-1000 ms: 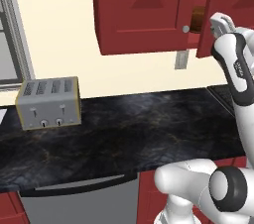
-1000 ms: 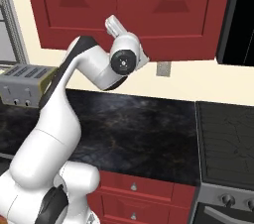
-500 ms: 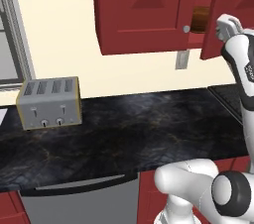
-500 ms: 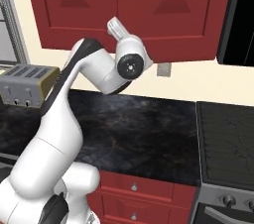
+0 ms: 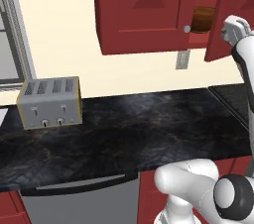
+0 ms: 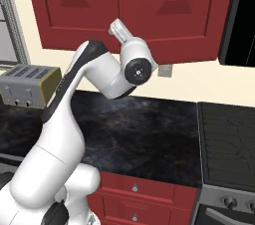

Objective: Move the bowls from the cabinet to the plates on the dining table.

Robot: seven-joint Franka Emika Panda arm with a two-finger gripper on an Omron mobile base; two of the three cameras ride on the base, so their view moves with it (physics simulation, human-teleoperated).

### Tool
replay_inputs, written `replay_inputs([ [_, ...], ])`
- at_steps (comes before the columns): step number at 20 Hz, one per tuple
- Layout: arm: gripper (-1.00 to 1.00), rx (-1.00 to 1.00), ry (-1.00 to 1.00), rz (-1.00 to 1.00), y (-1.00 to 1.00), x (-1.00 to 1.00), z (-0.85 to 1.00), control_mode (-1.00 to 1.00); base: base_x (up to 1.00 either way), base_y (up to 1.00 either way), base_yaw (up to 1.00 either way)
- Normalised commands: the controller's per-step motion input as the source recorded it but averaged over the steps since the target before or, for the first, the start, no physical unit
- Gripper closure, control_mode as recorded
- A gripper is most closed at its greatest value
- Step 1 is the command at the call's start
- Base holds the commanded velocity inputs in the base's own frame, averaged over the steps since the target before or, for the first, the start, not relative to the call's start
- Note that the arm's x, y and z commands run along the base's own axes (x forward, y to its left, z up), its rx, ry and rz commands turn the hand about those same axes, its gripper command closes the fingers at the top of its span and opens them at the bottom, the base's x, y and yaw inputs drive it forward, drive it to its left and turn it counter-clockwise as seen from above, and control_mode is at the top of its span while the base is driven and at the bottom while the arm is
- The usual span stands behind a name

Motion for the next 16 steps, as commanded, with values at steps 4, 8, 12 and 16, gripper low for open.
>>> replay_inputs([
  [4,1.00,0.00,0.00,0.04,-0.61,-0.42,0.27,-1.00,0.00,0.00,0.00],
  [8,1.00,0.00,0.00,0.04,-0.64,-0.43,0.26,-1.00,0.00,0.00,0.00],
  [12,1.00,0.00,0.00,0.03,-0.65,-0.41,0.25,-1.00,0.00,0.00,0.00],
  [16,1.00,0.00,0.00,0.03,-0.64,-0.41,0.24,-1.00,0.00,0.00,0.00],
])
